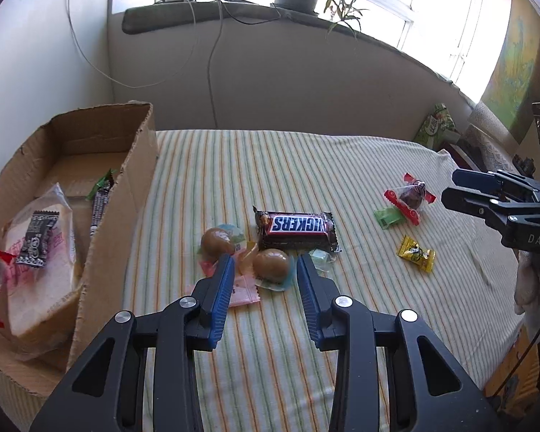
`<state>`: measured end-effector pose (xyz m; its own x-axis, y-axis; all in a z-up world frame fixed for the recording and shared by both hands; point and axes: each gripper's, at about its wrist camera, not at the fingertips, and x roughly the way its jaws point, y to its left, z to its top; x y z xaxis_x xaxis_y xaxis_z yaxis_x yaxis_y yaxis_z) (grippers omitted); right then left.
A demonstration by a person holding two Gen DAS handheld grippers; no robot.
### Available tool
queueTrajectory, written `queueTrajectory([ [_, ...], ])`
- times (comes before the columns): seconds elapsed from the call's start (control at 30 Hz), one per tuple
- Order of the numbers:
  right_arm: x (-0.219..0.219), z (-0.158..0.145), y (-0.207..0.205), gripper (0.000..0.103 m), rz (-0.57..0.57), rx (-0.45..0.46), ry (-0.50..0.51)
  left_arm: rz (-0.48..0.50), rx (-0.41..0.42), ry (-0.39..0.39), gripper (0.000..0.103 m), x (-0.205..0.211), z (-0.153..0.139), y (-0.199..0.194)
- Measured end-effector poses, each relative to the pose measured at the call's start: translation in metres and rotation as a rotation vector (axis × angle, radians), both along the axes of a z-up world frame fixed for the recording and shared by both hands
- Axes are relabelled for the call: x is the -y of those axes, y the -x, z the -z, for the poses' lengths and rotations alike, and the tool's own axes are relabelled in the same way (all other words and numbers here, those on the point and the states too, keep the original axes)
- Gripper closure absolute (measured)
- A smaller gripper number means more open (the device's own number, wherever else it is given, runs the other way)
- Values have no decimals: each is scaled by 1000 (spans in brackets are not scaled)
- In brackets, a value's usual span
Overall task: Organize snacks
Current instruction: 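Move both grippers back toward the remaining snacks, then grasp the yellow candy packet with the right gripper while the left gripper grasps the brown ball candy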
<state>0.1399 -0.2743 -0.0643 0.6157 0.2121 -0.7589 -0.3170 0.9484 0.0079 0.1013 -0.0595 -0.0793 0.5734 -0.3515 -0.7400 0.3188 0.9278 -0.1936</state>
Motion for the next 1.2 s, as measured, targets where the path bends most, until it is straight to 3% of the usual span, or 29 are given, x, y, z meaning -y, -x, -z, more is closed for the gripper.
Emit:
queueTrajectory([
  [0.2,7,37,14,40,-15,-85,28,23,-34,-31,72,12,13,-9],
  [0.27,6,47,17,49,-24,-103,34,25,-38,-44,72,15,15,-12],
  [0.57,-3,74,17,51,-40,-130,44,31,-53,-57,72,12,22,-21],
  [0.73,-10,78,14,61,-63,-151,60,43,-54,-36,78,10,23,-23],
  [0.9,-12,77,14,77,-70,-160,62,43,-48,-42,79,10,23,-22],
  [1.2,-10,74,15,78,-61,-154,55,45,-34,-32,79,16,18,-18],
])
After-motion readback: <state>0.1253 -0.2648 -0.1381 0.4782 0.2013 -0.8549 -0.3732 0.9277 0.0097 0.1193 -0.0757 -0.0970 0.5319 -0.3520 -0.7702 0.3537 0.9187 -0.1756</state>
